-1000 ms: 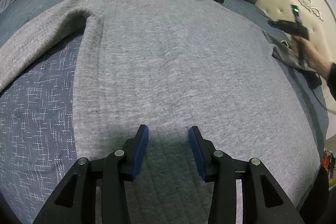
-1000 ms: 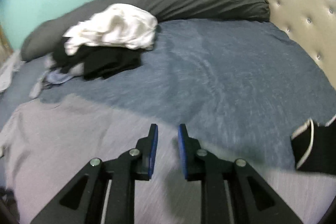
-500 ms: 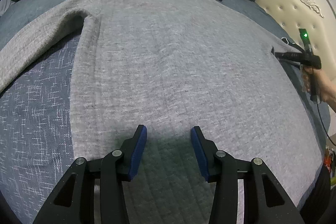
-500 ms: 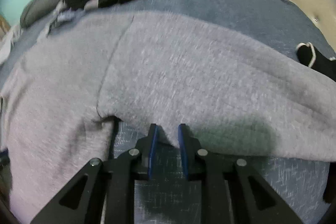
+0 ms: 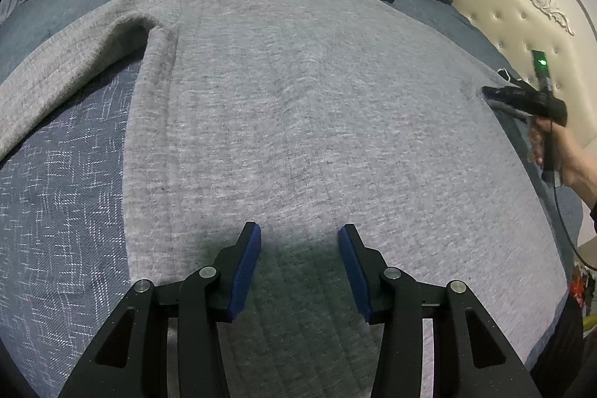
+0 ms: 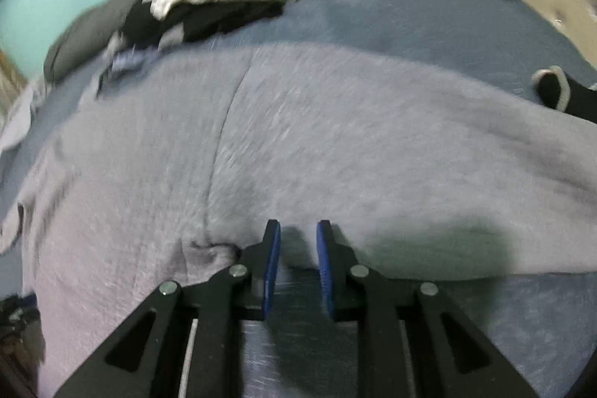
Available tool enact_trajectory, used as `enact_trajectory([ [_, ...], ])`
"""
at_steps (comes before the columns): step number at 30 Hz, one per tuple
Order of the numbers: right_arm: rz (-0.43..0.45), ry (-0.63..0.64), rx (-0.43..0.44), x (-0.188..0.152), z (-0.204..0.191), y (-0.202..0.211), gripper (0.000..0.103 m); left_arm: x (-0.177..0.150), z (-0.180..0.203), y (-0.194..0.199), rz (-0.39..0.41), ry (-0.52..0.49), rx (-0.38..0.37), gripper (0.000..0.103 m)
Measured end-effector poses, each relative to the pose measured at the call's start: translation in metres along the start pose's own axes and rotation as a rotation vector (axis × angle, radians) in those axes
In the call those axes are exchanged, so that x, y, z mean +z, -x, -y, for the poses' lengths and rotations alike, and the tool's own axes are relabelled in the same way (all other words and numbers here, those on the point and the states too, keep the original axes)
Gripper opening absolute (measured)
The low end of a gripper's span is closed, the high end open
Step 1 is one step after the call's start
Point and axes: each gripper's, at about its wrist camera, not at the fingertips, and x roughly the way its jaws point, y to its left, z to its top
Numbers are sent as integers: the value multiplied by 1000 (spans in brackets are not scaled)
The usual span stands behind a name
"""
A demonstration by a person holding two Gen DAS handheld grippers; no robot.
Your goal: Fold clothes
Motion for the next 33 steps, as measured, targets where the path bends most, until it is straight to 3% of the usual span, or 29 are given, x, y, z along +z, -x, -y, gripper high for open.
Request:
enact_trajectory([
  [6,158,-70,-64,9,66,71,19,10,8,-1,4,10,-6,48],
  [13,191,-178,-215,-1,147,117,20,13,16,-4,3,6,2,48],
  [24,201,-285,-57,-37,130,142,22,33,6,9,19,69,13,48],
  [33,139,-337,224,-74,39,129,29,14,-17,52,-9,139,27,48],
])
